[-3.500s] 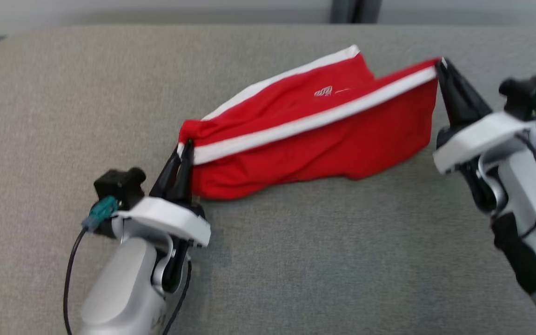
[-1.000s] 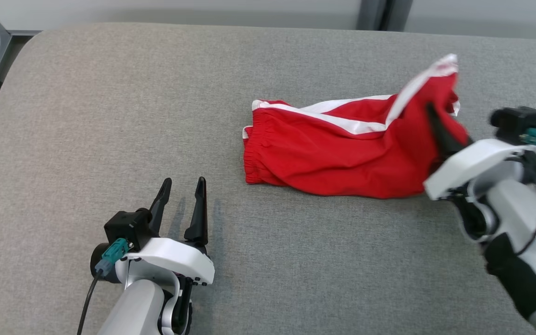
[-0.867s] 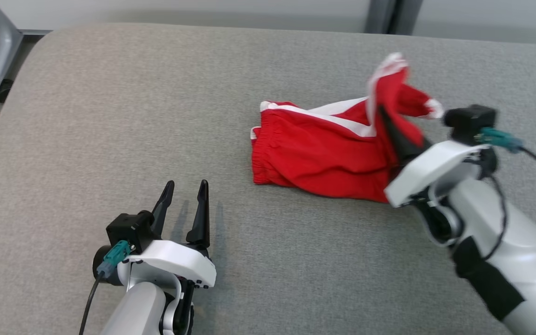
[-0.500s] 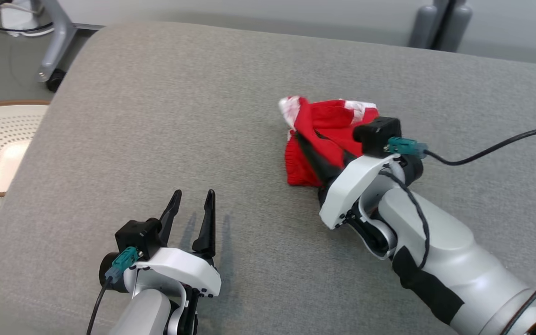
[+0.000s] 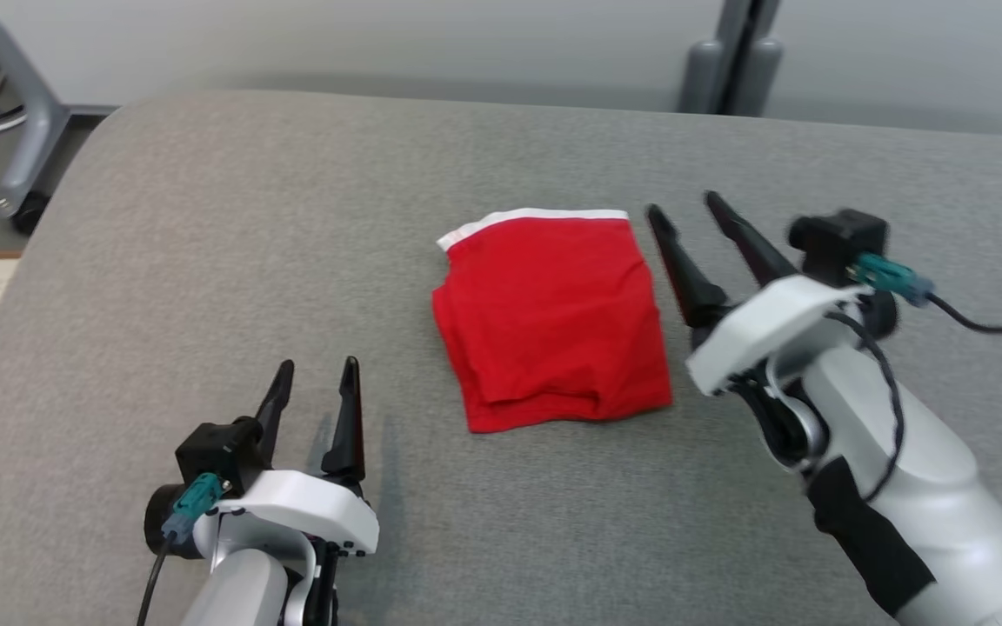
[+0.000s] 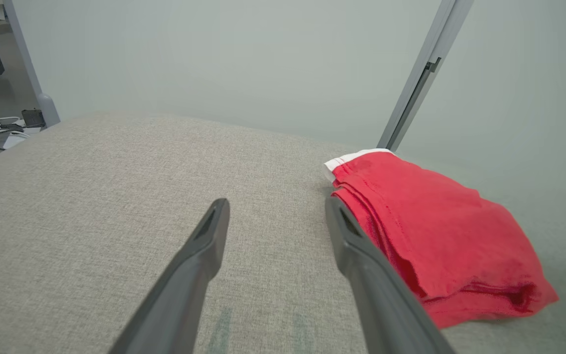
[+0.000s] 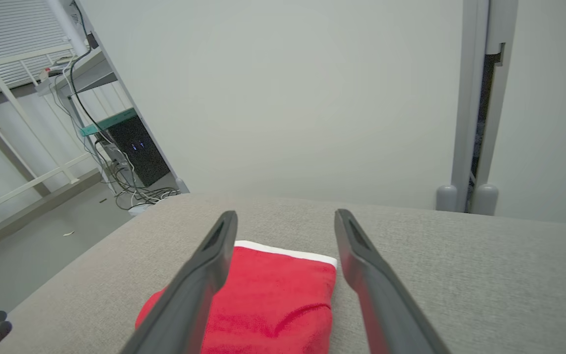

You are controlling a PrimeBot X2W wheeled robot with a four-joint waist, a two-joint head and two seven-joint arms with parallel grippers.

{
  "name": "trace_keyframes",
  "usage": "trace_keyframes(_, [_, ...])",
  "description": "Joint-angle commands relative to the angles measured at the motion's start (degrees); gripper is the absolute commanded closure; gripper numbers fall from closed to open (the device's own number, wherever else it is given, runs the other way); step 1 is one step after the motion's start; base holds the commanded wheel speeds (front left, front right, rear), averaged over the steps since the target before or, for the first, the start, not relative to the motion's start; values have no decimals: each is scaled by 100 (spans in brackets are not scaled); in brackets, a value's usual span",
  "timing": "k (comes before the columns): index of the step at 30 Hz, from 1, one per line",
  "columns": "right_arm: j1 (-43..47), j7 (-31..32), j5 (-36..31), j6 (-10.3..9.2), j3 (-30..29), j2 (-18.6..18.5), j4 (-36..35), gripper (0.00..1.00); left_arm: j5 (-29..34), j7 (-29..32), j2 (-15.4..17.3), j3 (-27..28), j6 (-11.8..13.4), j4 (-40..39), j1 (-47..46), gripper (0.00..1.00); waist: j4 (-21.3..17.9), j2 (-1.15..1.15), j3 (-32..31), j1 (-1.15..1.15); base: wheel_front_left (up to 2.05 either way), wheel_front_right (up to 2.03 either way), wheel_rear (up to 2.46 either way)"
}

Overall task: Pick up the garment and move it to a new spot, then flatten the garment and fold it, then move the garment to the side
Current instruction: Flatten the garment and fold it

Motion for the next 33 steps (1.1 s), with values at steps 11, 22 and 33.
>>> trace_keyframes(11, [1822, -32, -1746, 0, -2269, 183, -785, 0, 464, -26, 29, 709, 20, -313, 386, 0, -738, 0, -302, 0, 0, 0, 0])
trace_keyframes(22, [2858, -32, -2151, 1, -3019, 407, -1032, 0, 794, -26, 32, 1180, -106, -391, 1158, 0, -1087, 0, -726, 0, 0, 0, 0])
trace_keyframes(33, [3253, -32, -2077, 1, -2909, 418, -957, 0, 834, -26, 28, 1245, -150, -378, 1550, 0, -1191, 0, -1011, 0, 0, 0, 0])
